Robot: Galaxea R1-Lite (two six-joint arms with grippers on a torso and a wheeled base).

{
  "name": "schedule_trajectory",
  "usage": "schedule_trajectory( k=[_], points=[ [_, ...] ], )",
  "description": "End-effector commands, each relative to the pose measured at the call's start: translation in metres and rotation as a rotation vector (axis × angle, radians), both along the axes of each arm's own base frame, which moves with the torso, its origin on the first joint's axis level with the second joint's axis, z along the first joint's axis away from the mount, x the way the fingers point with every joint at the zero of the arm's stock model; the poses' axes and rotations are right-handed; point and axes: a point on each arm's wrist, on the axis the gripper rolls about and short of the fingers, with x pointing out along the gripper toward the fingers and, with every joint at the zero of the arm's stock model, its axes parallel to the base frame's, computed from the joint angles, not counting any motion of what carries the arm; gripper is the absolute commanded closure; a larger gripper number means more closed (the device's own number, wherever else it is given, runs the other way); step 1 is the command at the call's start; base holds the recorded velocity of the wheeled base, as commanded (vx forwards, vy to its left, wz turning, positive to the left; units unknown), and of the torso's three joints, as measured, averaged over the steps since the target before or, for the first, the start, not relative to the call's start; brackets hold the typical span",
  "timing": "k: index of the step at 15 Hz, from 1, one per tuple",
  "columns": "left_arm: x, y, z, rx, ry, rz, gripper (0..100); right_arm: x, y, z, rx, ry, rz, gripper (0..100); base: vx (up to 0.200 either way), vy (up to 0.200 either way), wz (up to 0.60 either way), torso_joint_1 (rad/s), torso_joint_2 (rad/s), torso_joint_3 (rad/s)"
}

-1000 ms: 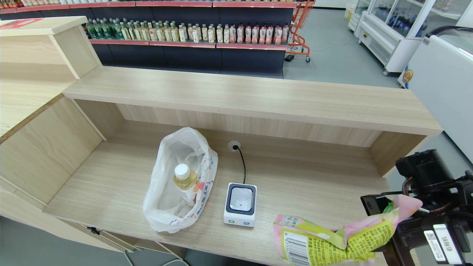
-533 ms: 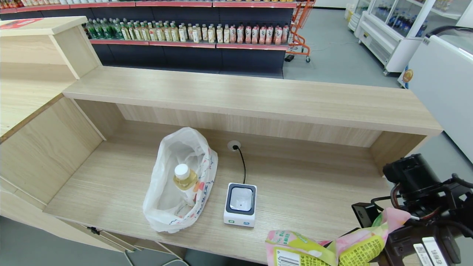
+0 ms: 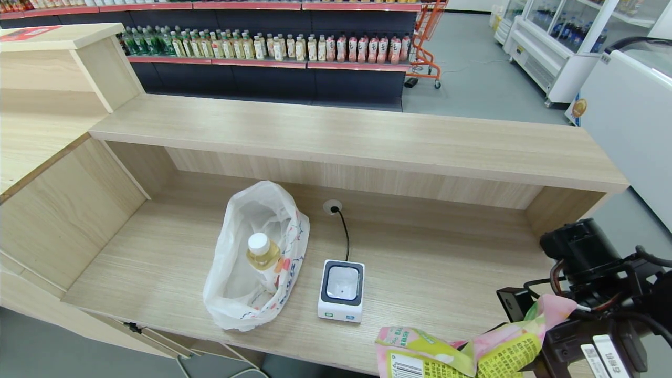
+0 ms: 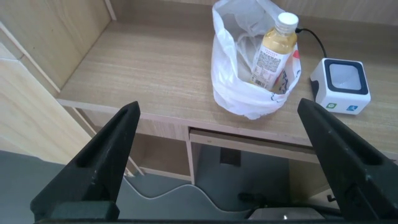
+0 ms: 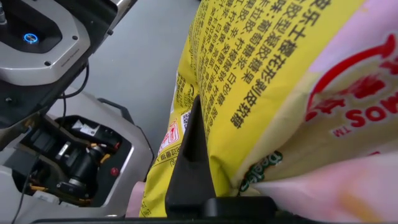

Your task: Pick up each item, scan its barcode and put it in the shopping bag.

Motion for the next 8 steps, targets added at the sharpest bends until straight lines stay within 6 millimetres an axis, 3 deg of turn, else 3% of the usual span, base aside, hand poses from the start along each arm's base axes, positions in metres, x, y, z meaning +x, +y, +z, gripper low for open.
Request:
schedule_trajectory(
  k=[1,8],
  points=[
    [0.0001,0.0,0.0001,-0.002,0.001,0.0,0,-0.0004,-0.0009,0.001,0.002,-0.005,-0.003,100,0.0,0.0,0.0,0.0,0.0,0.0],
    [0.0001,0.0,0.0001,0.0,0.001,0.0,0,-0.0009,-0.0021,0.001,0.002,-0.005,-0.008,100,0.0,0.0,0.0,0.0,0.0,0.0]
  ],
)
